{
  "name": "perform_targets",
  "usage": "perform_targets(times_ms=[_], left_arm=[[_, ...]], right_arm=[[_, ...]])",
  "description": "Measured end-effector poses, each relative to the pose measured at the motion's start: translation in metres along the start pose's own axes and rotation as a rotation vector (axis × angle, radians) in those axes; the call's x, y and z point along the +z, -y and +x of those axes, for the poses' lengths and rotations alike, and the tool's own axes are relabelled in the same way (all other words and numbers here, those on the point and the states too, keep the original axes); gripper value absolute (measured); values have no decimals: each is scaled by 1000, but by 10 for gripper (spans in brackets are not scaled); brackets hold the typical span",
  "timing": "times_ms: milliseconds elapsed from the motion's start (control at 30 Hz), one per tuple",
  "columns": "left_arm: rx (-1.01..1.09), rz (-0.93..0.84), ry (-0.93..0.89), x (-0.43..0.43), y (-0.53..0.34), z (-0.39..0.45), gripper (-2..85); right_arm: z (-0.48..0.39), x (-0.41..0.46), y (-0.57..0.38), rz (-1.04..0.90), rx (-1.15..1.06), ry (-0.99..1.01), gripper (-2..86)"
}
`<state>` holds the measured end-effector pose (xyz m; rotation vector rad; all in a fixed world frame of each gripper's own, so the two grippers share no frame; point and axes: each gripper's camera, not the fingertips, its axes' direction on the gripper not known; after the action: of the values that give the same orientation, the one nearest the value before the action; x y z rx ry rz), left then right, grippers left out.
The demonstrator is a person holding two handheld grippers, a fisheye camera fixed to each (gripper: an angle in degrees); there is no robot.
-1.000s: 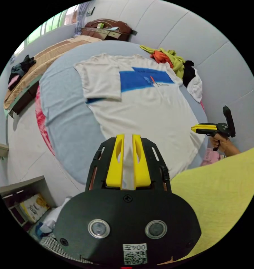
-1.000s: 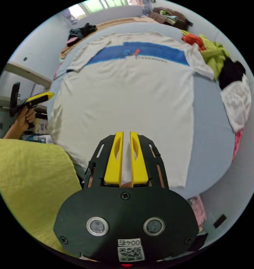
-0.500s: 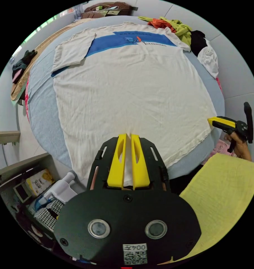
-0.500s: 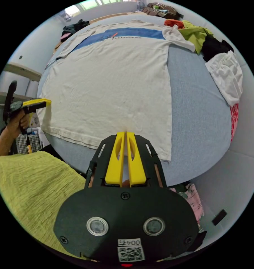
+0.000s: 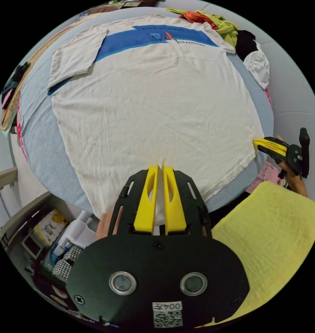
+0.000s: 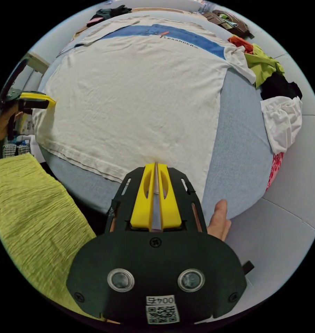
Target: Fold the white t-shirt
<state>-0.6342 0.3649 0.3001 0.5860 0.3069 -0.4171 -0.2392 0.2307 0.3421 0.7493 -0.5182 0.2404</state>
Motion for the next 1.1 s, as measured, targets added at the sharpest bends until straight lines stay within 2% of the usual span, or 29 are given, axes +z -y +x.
perform_targets(times_ms=[267,500,700,833,933,1000,1067,1100], left_arm=[[91,44,-40,14,-1,7,10],[141,71,5,26,-1,24,10],[163,58,51,34,6,39,9],[98,74,59,38,7,45,9],[37,62,70,41,13,49,9],[-13,54,71,43,18,51,9],[-40,53,66,45,21,52,9],[-53,53,62,46,23,52,9]], right_arm=[[52,-13,-11,-93,99,56,8],[89,-20,-33,-105,83,17,7],[151,-24,-62,-84,96,94,-1],[215,-22,-90,-51,162,264,12],[273,-21,-107,-11,212,542,38],[320,-24,-118,120,298,748,52],[395,-21,-130,357,467,1017,99],[415,-17,-131,405,512,1082,109]])
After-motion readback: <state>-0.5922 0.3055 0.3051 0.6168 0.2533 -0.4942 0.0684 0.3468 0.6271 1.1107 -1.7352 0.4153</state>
